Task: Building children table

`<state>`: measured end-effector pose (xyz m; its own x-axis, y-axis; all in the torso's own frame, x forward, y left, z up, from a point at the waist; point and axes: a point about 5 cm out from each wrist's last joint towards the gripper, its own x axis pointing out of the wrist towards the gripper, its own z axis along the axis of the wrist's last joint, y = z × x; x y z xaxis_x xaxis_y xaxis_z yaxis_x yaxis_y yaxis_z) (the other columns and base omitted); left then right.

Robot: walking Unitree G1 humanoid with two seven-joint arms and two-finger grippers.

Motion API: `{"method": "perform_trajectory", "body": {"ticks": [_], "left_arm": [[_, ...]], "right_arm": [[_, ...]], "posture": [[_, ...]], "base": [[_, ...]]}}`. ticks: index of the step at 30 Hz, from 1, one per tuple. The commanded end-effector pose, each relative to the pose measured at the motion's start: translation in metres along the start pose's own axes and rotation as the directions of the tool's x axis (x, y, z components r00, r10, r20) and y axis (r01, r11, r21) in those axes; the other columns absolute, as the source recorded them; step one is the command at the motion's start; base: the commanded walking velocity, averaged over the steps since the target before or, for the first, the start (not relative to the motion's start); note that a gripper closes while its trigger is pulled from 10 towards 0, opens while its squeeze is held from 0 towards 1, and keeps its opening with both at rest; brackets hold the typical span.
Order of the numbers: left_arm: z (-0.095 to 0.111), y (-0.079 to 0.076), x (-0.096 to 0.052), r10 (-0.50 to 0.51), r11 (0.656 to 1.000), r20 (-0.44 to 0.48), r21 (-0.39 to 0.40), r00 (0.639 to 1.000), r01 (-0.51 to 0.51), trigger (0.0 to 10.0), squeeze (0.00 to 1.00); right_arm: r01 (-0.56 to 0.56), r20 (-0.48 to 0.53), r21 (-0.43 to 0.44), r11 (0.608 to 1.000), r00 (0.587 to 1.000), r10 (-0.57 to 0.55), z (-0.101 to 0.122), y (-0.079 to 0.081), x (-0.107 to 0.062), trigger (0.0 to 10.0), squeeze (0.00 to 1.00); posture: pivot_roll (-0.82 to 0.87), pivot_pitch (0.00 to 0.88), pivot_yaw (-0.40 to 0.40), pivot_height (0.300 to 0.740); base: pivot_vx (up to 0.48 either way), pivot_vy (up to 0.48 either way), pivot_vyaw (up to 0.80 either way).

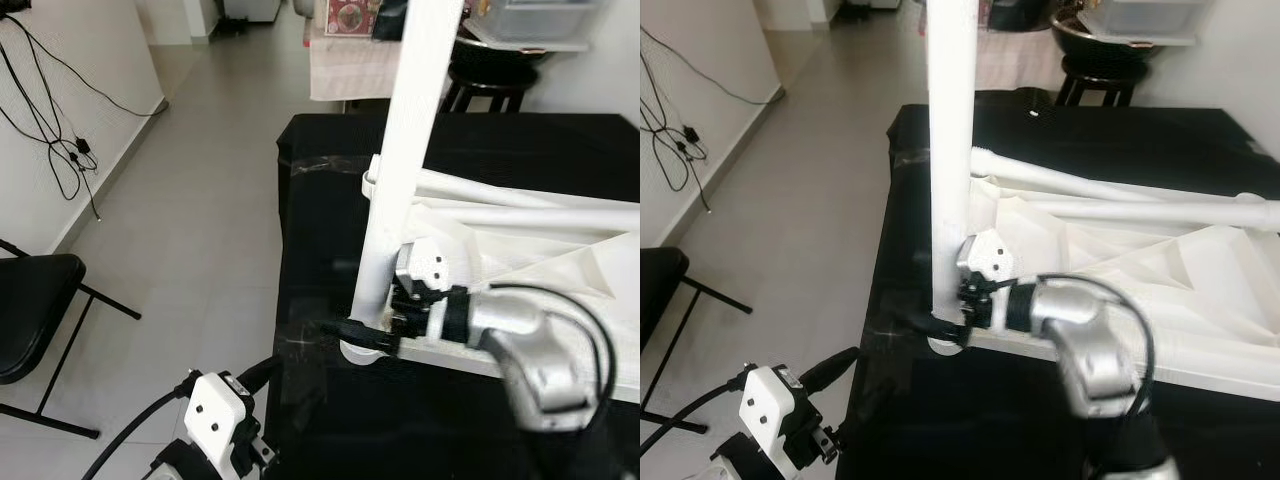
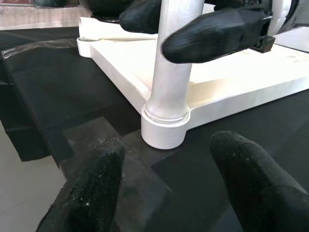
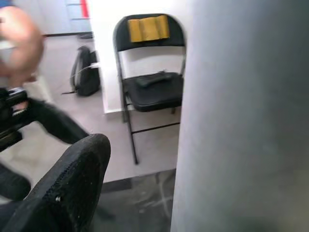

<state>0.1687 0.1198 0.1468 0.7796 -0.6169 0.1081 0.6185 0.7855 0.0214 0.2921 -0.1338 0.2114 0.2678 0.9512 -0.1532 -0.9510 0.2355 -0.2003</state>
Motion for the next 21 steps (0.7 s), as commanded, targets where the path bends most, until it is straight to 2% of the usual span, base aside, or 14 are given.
{"method": "perform_trajectory", "body": {"ticks": [1,5,8,9,10,11,14,18,21], "left_arm": [[-0.002,-0.003,-0.001,-0.011,1.0,-0.009,-0.017,1.0,0.011,10.0,0.0],[-0.001,-0.005,-0.002,-0.014,1.0,-0.01,-0.016,1.0,0.014,10.0,0.0],[-0.001,-0.005,-0.002,-0.014,1.0,-0.011,-0.016,1.0,0.014,10.0,0.0],[0.0,-0.005,-0.003,-0.016,1.0,-0.012,-0.016,1.0,0.016,10.0,0.0],[0.0,-0.005,-0.003,-0.016,1.0,-0.012,-0.016,1.0,0.016,10.0,0.0],[0.0,-0.005,-0.003,-0.018,1.0,-0.014,-0.016,1.0,0.017,10.0,0.0],[0.0,-0.005,-0.004,-0.021,1.0,-0.015,-0.017,1.0,0.021,10.0,0.0],[0.0,-0.005,-0.004,-0.022,1.0,-0.014,-0.017,1.0,0.022,10.0,0.0],[0.0,-0.005,-0.002,-0.019,1.0,-0.011,-0.015,1.0,0.018,10.0,0.0]], "right_arm": [[-0.141,-0.014,0.035,0.989,0.99,0.142,-0.01,0.01,0.014,10.0,0.0],[-0.265,-0.021,0.066,0.962,0.964,0.267,-0.012,-0.001,0.021,10.0,0.0],[-0.285,-0.021,0.062,0.956,0.958,0.287,-0.011,-0.003,0.022,10.0,0.0],[-0.312,-0.029,0.055,0.949,0.949,0.314,-0.011,-0.006,0.023,3.8,0.0],[-0.312,-0.029,0.055,0.949,0.949,0.314,-0.011,-0.006,0.023,3.8,0.0],[-0.337,-0.03,0.055,0.94,0.94,0.339,-0.009,-0.009,0.023,0.0,0.0],[-0.359,-0.033,0.046,0.932,0.932,0.36,-0.006,-0.013,0.024,0.0,0.0],[-0.327,-0.018,0.035,0.944,0.945,0.327,-0.005,-0.015,0.023,0.0,0.0],[-0.215,0.009,0.016,0.977,0.977,0.214,-0.008,-0.015,0.018,0.0,0.0]], "posture": [[-0.01,0.149,-0.009,0.74],[0.01,0.159,-0.01,0.74],[0.01,0.159,-0.01,0.74],[0.01,0.166,-0.009,0.74],[0.01,0.166,-0.009,0.74],[0.01,0.168,-0.008,0.74],[0.01,0.17,-0.008,0.74],[0.01,0.169,-0.011,0.74],[0.0,0.165,-0.013,0.74]], "base": [[0.0,0.0,0.0],[0.0,0.0,0.0],[0.0,0.0,0.0],[0.0,0.0,0.0],[0.0,0.0,0.0],[0.0,0.0,0.0],[0.0,0.0,0.0],[0.0,0.0,0.0],[0.0,0.0,0.0]]}}
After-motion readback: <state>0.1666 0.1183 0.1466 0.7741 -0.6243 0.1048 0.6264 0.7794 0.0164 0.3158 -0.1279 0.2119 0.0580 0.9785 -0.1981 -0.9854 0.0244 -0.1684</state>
